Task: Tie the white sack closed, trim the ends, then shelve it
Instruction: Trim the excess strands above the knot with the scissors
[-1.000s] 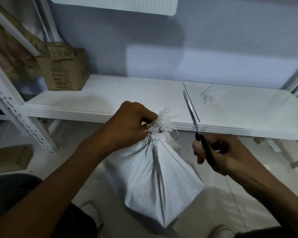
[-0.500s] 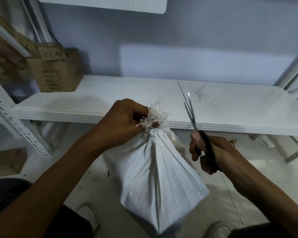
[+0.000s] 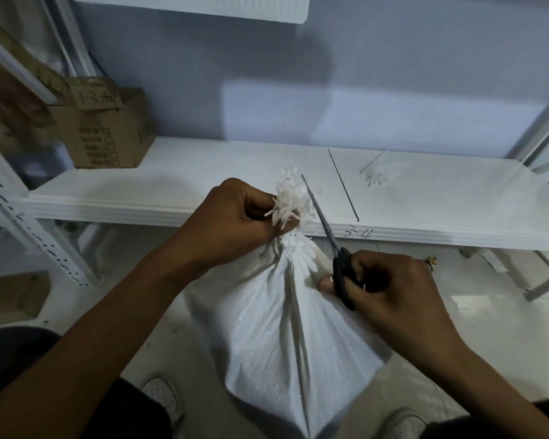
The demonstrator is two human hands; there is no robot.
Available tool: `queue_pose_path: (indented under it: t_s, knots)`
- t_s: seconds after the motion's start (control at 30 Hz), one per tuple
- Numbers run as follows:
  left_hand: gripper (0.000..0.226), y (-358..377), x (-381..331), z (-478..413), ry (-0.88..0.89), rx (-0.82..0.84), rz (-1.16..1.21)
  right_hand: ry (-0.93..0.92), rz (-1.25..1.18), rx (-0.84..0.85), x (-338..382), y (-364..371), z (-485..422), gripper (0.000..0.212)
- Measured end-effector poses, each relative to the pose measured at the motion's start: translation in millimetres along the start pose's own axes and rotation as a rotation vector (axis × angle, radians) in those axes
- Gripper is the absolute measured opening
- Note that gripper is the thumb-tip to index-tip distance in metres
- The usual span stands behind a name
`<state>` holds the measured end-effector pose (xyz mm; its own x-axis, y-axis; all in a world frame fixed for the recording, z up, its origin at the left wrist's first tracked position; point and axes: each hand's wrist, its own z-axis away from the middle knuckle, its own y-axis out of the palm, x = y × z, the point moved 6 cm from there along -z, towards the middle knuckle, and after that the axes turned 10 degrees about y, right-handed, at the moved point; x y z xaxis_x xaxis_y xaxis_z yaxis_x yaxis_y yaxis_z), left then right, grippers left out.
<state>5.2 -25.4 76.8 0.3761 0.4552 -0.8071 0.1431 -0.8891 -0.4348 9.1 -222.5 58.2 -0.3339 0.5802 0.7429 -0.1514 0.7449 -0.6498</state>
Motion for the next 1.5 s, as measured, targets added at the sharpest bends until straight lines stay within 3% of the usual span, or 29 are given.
queue_pose_path:
  t_s: [0.13,0.33,0.47,0.57,0.73,0.9,1.3,1.43,1.5]
  knots:
    - [0.021,-0.6,-1.6,-0.7,-0.029,-0.022,0.058,0.02,-0.092,-0.018,0.1,5.6,3.1,0.047]
    - [0.007,7.9,-2.7,4.0,-0.065,-0.02,0.078,0.142,-0.19,0.155,-0.7,12.7,2.4,0.048]
    - [0.009,8.0,-2.1,3.1,-0.122,-0.056,0.068,0.034,-0.295,0.034,3.8,9.5,-2.0,0.053]
    - [0.011,2.8,0.1,1.5,-0.173,-0.104,0.101,0.141,-0.418,-0.001,-0.6,5.7,-4.4,0.051]
    - [0.006,5.0,1.5,3.7,-0.186,-0.087,0.08,0.107,-0.303,0.106,1.2,10.8,-3.6,0.036]
    - [0.003,2.6,2.3,3.6,-0.225,-0.109,0.08,0.059,-0.269,0.014,0.5,7.5,-2.9,0.043]
    - [0.012,2.6,7.5,6.3,-0.349,-0.174,0.127,0.177,-0.02,0.141,-1.8,15.1,3.9,0.074]
    - [0.014,1.4,8.2,6.6,-0.42,-0.175,0.123,0.15,0.023,0.06,-1.1,9.5,2.8,0.075]
    - [0.025,1.5,7.6,7.0,-0.447,-0.173,0.126,0.036,0.179,-0.026,3.9,3.3,2.4,0.069]
